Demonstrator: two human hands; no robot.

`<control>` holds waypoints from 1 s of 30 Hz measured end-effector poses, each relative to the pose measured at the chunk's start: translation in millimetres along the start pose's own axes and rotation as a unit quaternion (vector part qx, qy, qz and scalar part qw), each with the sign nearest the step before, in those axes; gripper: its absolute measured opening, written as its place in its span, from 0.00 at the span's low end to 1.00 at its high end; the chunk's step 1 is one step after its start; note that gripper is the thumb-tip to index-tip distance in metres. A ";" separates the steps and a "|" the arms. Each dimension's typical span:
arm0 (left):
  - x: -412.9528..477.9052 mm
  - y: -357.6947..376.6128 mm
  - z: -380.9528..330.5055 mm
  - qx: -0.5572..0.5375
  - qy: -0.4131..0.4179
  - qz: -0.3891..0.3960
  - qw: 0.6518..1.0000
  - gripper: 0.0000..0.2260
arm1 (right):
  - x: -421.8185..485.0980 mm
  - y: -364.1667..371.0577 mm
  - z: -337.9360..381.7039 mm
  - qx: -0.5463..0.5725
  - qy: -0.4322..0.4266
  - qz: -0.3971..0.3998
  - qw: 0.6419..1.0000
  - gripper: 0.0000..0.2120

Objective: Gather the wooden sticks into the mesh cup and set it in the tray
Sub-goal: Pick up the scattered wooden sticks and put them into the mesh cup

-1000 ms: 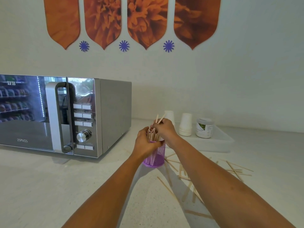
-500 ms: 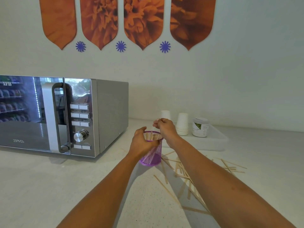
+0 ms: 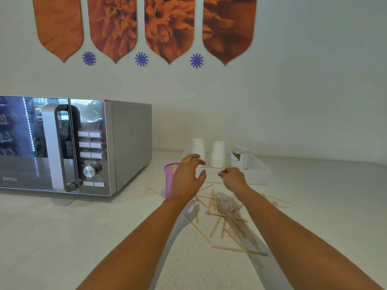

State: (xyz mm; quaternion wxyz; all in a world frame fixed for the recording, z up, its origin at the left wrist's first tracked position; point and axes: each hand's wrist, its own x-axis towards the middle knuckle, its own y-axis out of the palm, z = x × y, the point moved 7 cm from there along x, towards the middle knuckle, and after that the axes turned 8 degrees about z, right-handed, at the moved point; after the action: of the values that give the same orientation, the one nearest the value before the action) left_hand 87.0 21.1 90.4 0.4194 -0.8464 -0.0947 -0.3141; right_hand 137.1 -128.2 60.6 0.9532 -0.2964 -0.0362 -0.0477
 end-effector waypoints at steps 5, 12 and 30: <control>-8.1 36.2 -9.6 0.100 -0.070 0.114 0.986 0.14 | -17.0 -12.0 -34.5 -0.097 0.033 0.014 0.995 0.14; -37.5 73.3 -2.0 0.206 -0.188 0.279 0.919 0.18 | -37.2 -12.8 -41.3 -0.219 0.031 0.067 0.973 0.20; -39.7 87.4 -29.8 -0.048 -0.230 0.265 0.935 0.09 | -80.8 22.0 -34.1 -0.345 -0.023 0.183 0.920 0.14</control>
State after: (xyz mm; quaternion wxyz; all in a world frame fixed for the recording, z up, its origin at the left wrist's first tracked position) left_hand 79.3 -52.9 22.7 0.4130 -0.9091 0.0546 0.0079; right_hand 60.7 -124.0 12.4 0.7830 -0.6092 0.0153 0.1246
